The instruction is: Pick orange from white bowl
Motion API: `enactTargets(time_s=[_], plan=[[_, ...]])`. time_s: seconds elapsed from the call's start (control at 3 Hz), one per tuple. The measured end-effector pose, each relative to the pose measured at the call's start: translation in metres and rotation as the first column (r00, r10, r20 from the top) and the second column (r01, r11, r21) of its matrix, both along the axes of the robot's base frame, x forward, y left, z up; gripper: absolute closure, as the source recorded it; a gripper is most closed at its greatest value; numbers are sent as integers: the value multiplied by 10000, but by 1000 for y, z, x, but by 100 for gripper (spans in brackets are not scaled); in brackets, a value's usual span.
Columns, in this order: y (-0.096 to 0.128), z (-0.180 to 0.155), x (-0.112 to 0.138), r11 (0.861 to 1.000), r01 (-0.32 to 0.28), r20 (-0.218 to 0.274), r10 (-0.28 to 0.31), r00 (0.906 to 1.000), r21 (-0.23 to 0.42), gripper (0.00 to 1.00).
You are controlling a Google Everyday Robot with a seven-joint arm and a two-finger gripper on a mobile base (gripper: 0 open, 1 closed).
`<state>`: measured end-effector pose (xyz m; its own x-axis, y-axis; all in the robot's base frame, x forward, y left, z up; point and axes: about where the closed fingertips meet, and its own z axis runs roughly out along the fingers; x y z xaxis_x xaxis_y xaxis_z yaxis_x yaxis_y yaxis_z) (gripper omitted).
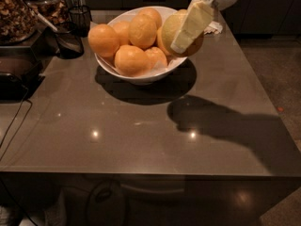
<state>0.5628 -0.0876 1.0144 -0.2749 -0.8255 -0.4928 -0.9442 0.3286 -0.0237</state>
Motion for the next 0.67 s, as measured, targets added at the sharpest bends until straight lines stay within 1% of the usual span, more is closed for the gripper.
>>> enactTargets(time_s=[0.33, 0.67], plan=[[-9, 22, -32, 9955, -749, 96, 745, 9972, 588, 100], [-3, 24, -24, 9948, -679, 346, 654, 9973, 760, 100]])
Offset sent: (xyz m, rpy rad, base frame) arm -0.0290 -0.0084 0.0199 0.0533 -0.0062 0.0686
